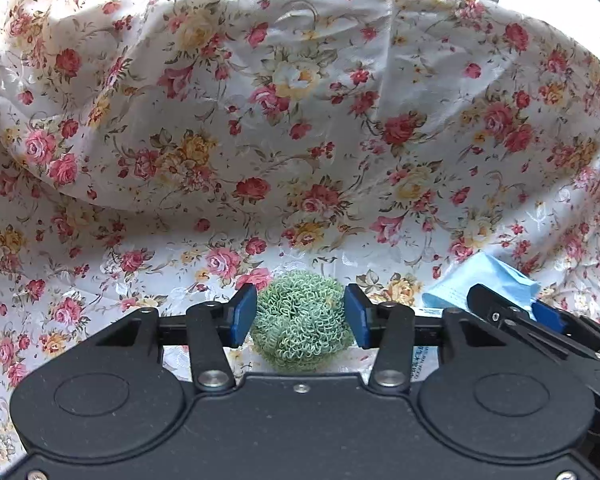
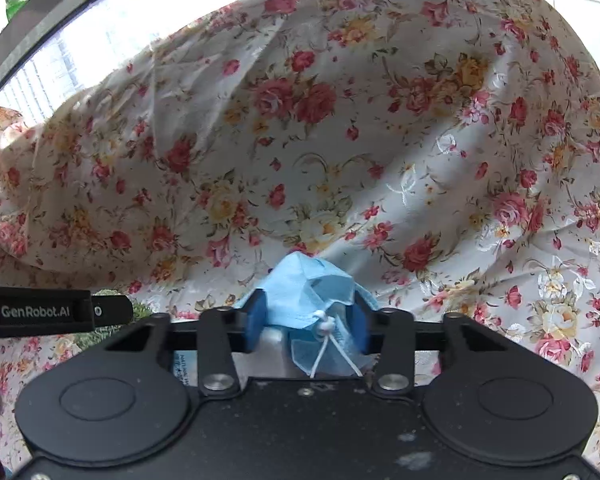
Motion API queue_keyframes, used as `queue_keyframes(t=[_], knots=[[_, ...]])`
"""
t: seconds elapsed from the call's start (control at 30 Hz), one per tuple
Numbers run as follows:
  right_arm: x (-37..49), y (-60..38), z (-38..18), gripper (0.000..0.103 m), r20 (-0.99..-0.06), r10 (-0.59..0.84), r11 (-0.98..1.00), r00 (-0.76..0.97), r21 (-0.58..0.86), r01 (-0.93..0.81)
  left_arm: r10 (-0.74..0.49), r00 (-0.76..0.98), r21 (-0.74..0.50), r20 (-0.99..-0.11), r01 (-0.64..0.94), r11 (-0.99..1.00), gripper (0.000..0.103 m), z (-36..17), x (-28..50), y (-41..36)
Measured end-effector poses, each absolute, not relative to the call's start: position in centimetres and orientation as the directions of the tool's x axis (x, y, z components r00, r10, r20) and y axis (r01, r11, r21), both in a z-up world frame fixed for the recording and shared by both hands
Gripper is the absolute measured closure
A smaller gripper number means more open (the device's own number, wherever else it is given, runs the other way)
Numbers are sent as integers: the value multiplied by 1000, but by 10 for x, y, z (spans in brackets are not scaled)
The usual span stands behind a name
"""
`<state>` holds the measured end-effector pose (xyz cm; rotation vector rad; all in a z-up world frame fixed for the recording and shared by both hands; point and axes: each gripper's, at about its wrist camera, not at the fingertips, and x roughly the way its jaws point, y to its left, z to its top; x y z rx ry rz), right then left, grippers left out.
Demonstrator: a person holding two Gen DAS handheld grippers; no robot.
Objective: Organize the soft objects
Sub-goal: 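Grasp the blue mask with the right tool while the left tool grasps the green scrubber ball, then lift the blue mask with the right tool while the left tool lifts the scrubber ball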
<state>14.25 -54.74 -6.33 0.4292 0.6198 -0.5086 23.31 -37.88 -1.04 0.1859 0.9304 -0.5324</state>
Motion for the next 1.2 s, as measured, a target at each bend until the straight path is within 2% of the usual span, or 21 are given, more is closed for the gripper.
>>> queue_keyframes(t=[0.03, 0.17, 0.33, 0.47, 0.63, 0.73, 0.77, 1.1, 1.2], knots=[[140, -548, -62, 71, -631, -311, 793, 710, 239, 560, -357, 480, -76, -801, 511, 856, 56, -8, 233, -377], [128, -557, -60, 76, -597, -296, 762, 745, 322, 561, -368, 489, -85, -791, 509, 857, 56, 1, 228, -366], [105, -583, -62, 77, -568, -280, 650, 774, 481, 589, -386, 484, -100, -786, 516, 851, 55, 10, 217, -355], [96, -596, -67, 76, -570, -265, 581, 777, 549, 601, -363, 470, -80, -805, 520, 851, 55, 8, 212, -354], [96, -592, -65, 64, -570, -287, 590, 770, 528, 611, -338, 467, -53, -817, 523, 851, 50, 0, 213, -358], [95, -591, -64, 57, -568, -301, 594, 766, 516, 616, -323, 475, -26, -818, 531, 847, 43, -6, 213, -364], [96, -590, -64, 57, -569, -303, 595, 765, 514, 618, -317, 479, -14, -819, 534, 845, 37, -9, 214, -366], [97, -589, -61, 45, -568, -319, 611, 758, 489, 623, -270, 519, -3, -811, 458, 889, 23, -19, 235, -362], [98, -588, -61, 43, -569, -319, 620, 758, 480, 621, -271, 523, -15, -808, 441, 897, 14, -21, 245, -361]])
